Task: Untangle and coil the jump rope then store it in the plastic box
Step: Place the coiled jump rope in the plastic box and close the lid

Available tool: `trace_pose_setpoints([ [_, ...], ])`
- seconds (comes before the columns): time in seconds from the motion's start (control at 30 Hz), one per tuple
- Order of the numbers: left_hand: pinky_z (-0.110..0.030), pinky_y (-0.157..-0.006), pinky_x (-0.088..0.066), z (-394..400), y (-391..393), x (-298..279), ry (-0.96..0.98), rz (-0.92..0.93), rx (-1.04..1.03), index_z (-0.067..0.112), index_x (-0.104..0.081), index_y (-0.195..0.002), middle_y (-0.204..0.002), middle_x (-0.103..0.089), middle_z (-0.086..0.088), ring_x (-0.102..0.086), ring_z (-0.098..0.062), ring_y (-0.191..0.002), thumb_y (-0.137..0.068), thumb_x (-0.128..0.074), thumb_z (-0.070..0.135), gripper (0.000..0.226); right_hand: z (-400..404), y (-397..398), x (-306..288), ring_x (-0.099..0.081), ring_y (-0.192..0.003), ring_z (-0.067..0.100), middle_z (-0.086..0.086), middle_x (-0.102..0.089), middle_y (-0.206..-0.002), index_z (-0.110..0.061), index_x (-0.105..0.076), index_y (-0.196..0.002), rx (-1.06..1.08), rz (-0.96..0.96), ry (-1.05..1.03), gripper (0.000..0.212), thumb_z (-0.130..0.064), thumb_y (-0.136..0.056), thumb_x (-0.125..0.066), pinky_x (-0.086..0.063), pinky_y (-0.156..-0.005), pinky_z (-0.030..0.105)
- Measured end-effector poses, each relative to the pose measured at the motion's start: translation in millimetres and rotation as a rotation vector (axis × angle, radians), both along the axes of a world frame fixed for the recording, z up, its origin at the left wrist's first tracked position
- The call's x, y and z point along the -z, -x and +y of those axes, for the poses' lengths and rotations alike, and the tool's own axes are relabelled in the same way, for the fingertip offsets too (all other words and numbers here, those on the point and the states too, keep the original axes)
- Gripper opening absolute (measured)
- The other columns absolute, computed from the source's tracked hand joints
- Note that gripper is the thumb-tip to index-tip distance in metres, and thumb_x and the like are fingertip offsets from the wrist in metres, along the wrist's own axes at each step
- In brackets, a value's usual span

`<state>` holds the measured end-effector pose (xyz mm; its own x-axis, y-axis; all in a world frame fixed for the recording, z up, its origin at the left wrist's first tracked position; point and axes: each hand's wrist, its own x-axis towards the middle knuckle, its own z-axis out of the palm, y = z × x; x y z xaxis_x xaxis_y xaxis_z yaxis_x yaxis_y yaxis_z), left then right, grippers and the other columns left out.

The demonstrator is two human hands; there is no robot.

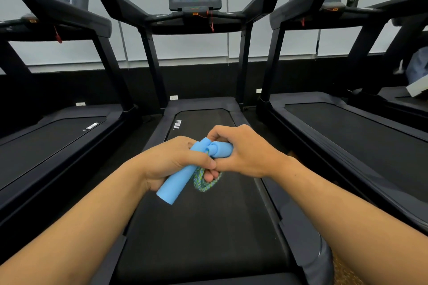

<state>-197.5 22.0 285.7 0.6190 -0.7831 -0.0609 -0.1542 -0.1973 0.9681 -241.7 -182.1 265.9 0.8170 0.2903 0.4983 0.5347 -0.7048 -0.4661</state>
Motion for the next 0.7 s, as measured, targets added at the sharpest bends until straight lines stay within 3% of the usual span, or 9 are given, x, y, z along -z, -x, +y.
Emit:
trace_pose_setpoints([
  [0.13,-0.025,-0.070,-0.054,-7.4,11.1,-0.5,-0.051,-0.142,-0.126,-0.008,-0.073,-0.091,-0.082,-0.073,-0.018,-0.068,-0.018,-0.074,-0.082,-0.079,0.003,0.016,-2.9,-1.9,-3.7,-0.064,-0.069,0.015,-0.003,-0.074,-0.082,-0.023,-0.066,-0.103,-0.013,0.025,-0.031,0.030,-0.025,-0.079,-0.085,-0.056,-0.065,0.036],
  [0.27,-0.022,-0.062,-0.054,-13.6,16.4,2.7,-0.044,-0.232,-0.195,-0.013,-0.070,-0.094,-0.079,-0.073,-0.021,-0.068,-0.017,-0.067,-0.075,-0.085,0.004,0.030,-5.4,0.4,-10.1,-0.062,-0.069,0.007,-0.006,-0.073,-0.091,-0.021,-0.065,-0.102,-0.051,0.060,-0.043,0.031,-0.018,-0.078,-0.086,-0.054,-0.064,0.029],
  [0.4,-0.025,-0.069,-0.053,-7.2,13.2,-4.1,-0.056,-0.146,-0.096,0.004,-0.077,-0.088,-0.082,-0.072,-0.012,-0.067,-0.017,-0.073,-0.076,-0.085,0.001,0.015,-5.4,6.2,-16.2,-0.057,-0.063,0.004,-0.008,-0.073,-0.102,-0.024,-0.065,-0.104,-0.097,0.102,-0.056,0.035,-0.016,-0.079,-0.087,-0.045,-0.059,0.018],
  [0.47,-0.030,-0.075,-0.051,-2.6,11.1,-5.2,-0.064,-0.117,-0.047,0.010,-0.078,-0.086,-0.087,-0.071,-0.012,-0.065,-0.020,-0.079,-0.074,-0.085,0.004,0.016,-5.1,9.2,-17.0,-0.062,-0.069,0.002,-0.008,-0.073,-0.098,-0.021,-0.065,-0.105,-0.118,0.137,-0.104,0.033,-0.008,-0.080,-0.082,-0.047,-0.063,0.015],
  [0.57,-0.037,-0.081,-0.048,-0.3,6.3,-3.3,-0.063,-0.127,-0.063,0.003,-0.077,-0.093,-0.091,-0.070,-0.016,-0.063,-0.024,-0.084,-0.070,-0.083,0.007,0.024,-2.3,10.0,-15.8,-0.064,-0.070,0.001,-0.010,-0.073,-0.088,-0.019,-0.066,-0.105,-0.101,0.146,-0.129,0.032,-0.006,-0.080,-0.079,-0.047,-0.063,0.014],
  [0.7,-0.033,-0.077,-0.053,-2.8,5.6,-1.3,-0.039,-0.164,-0.127,-0.002,-0.076,-0.100,-0.092,-0.073,-0.017,-0.067,-0.021,-0.081,-0.067,-0.086,0.005,0.035,3.3,3.1,-10.5,-0.059,-0.063,0.002,-0.013,-0.074,-0.082,-0.026,-0.064,-0.105,-0.020,0.081,-0.100,0.034,-0.015,-0.078,-0.080,-0.047,-0.061,0.018],
])
